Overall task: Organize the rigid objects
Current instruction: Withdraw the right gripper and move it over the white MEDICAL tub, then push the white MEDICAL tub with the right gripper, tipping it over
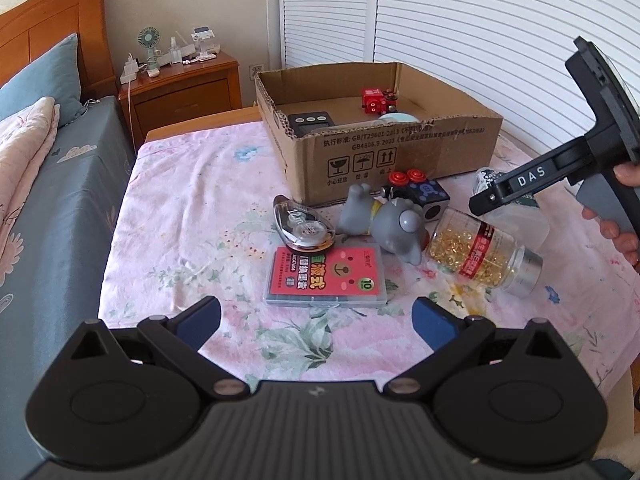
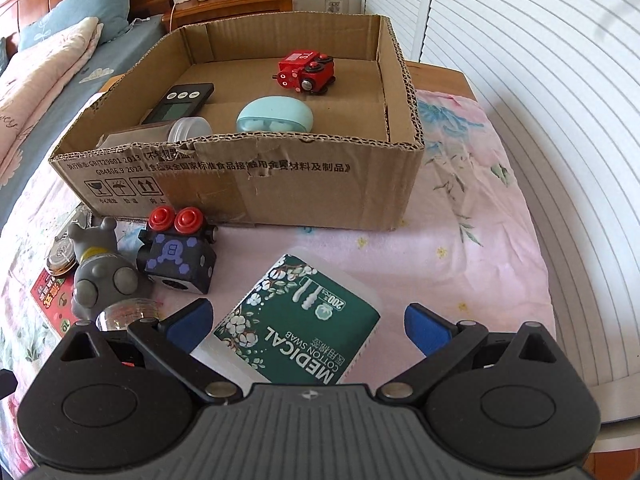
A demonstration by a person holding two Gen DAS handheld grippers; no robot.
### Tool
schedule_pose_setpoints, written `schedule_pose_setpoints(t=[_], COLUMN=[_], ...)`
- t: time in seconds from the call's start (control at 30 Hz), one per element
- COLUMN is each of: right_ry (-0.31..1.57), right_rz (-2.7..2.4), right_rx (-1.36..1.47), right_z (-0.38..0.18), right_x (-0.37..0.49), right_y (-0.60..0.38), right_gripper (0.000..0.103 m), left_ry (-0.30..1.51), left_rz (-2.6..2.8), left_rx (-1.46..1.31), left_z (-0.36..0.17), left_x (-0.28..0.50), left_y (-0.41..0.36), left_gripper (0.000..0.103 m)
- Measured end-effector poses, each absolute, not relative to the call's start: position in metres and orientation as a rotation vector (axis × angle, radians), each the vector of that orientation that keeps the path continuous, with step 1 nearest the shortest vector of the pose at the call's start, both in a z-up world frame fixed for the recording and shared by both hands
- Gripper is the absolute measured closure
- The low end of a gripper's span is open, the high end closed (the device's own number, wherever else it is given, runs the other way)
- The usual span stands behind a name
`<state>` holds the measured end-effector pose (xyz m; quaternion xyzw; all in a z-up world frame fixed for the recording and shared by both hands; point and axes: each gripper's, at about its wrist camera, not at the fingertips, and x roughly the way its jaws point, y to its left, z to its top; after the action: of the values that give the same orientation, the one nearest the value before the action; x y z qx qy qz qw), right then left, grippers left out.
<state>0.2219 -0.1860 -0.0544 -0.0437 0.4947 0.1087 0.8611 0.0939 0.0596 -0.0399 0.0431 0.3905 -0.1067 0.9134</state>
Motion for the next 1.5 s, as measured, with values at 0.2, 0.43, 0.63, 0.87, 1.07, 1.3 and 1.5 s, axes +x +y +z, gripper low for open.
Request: schedule_pose_setpoints(t=[0.2,0.43,0.63,0.87,1.07,1.3,1.5], right_ry=[1.038,1.049,1.062,1.054,1.006,0.989,0.963], right_rz=[0.217,0.164,0.086,0.043,0.2,0.189,0.192], right_rx=[-0.117,-0.138,-0.091,-0.039,0.021,-0.001,0.004], right_z=[-0.053,-0.055,-0.062,-0.067,-0.065,-0.071,-0.073], right_x=[0.212,0.194,0.188,0.186,0.18,0.187,0.183], right_y=[-0.19,-0.21,-0.244,-0.259,-0.236,-0.222,-0.227], right_gripper=[0.0,0.0,0.0,0.0,0.0,0.0,0.0], left_ry=[0.808,0.815,0.826,0.837,0.86,0.909,0.925], left_rz=[-0.224,-0.227,-0.233,-0.233,-0.234,-0.234,-0.258], left_rx=[0.087,0.09,0.095,0.111,0.122,0.155,0.101], left_z=[-0.041,-0.042,-0.046,-0.051,-0.058,-0.075,-0.083], left_x=[0.093,0.095,0.099,0.101,0.108,0.126,0.137], left_y=[0.059,0.059,0.056,0.053,0.053,0.051,0.053], left_gripper=[0.002,0.002,0.002,0.002,0.002,0.002,0.001])
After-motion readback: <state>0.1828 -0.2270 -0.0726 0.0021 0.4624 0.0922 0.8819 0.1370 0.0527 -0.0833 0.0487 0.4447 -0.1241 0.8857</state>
